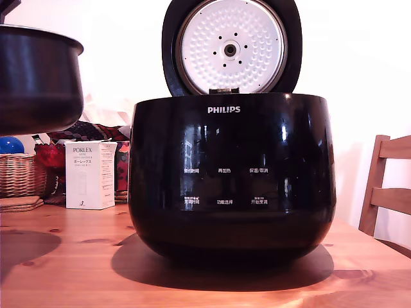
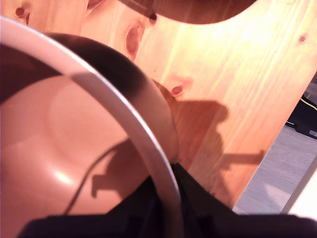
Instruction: Place the pot you are holding inside the rice cooker
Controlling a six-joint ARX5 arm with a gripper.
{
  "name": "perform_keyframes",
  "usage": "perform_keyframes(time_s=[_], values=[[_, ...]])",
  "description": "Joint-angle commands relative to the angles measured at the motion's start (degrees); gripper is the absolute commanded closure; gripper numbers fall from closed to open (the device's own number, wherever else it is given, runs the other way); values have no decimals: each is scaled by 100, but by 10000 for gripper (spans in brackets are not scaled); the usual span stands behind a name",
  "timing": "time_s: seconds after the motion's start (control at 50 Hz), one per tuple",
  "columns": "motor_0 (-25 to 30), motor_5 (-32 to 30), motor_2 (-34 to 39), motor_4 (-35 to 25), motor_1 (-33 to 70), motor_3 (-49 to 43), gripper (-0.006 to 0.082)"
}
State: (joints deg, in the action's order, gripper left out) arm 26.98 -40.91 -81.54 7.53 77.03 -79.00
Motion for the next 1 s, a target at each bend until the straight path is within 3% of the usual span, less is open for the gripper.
perform_keyframes(time_s=[0.0, 0.54, 0.98], values=[[39, 26, -186, 44, -70, 129, 788], [1064, 61, -894, -358, -68, 688, 788], [1703, 149, -1150, -1609, 0, 1884, 788]])
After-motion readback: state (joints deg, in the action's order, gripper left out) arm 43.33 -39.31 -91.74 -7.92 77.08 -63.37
